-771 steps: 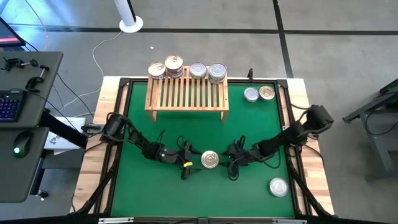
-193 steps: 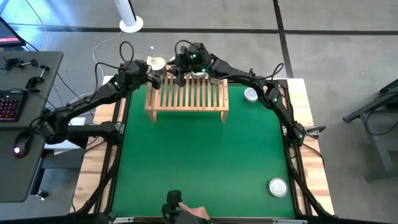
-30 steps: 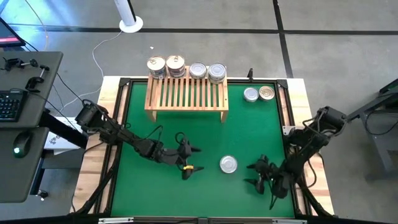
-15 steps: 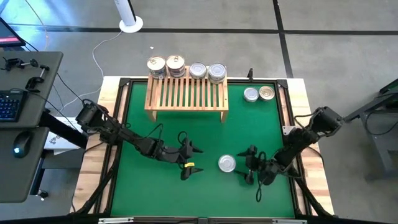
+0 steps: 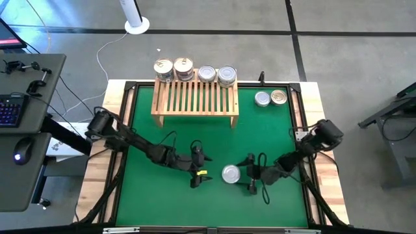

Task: Stack canned seafood by type on shelf
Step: Stack the green white tuna can on top of the left green white tuna can on the shelf

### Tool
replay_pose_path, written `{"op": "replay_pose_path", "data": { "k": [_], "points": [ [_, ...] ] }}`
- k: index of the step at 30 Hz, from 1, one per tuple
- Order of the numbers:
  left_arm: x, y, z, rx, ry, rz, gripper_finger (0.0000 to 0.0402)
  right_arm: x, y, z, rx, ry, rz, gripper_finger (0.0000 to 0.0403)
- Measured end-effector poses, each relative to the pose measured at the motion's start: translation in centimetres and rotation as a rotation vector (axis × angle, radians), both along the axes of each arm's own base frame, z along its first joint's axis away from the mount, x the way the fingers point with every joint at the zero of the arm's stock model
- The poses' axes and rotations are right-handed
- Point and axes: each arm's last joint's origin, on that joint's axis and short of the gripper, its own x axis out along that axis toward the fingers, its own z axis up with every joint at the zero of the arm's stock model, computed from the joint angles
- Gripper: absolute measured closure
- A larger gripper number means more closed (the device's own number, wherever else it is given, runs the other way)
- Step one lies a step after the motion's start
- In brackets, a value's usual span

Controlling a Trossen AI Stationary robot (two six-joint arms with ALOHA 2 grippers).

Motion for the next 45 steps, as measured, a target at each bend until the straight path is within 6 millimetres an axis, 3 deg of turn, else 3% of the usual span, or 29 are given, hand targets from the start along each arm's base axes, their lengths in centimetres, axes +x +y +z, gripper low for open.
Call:
{"op": "replay_pose_path", "data": {
  "k": [8, 15, 22, 25, 29, 34, 39, 45],
  "points": [
    [2.1, -0.2, -2.3, 0.058, 0.042, -0.009, 0.0005, 3.6, 0.4, -0.1, -0.050, -0.008, 0.095, 0.0020],
    [4.4, 0.5, -3.1, 0.100, 0.034, 0.006, 0.0005, 5.2, -0.6, 0.3, -0.052, -0.013, 0.137, 0.0020],
    [5.6, 2.3, -2.5, 0.181, 0.014, 0.103, 0.0005, 6.0, -1.7, 0.4, -0.018, -0.012, 0.115, 0.0020],
    [5.8, 2.3, -1.0, 0.180, 0.007, 0.107, 0.0005, 6.0, -1.8, 0.4, -0.010, -0.003, 0.111, 0.0020],
    [5.1, 0.8, 2.1, 0.187, 0.044, 0.058, 0.0005, 5.9, -1.8, 0.3, -0.010, 0.005, 0.109, 0.0020],
    [2.4, -1.5, 3.8, 0.173, 0.176, 0.012, 0.0005, 5.9, -1.8, 0.2, -0.016, 0.019, 0.103, 0.0020],
    [1.0, -3.2, 1.9, 0.162, 0.259, 0.029, 0.0005, 5.9, -1.8, 0.2, -0.018, 0.017, 0.103, 0.0020],
    [1.7, -1.9, -1.0, 0.194, 0.248, 0.137, 0.0005, 5.9, -1.8, 0.3, -0.019, 0.012, 0.098, 0.0020]
  ]
}}
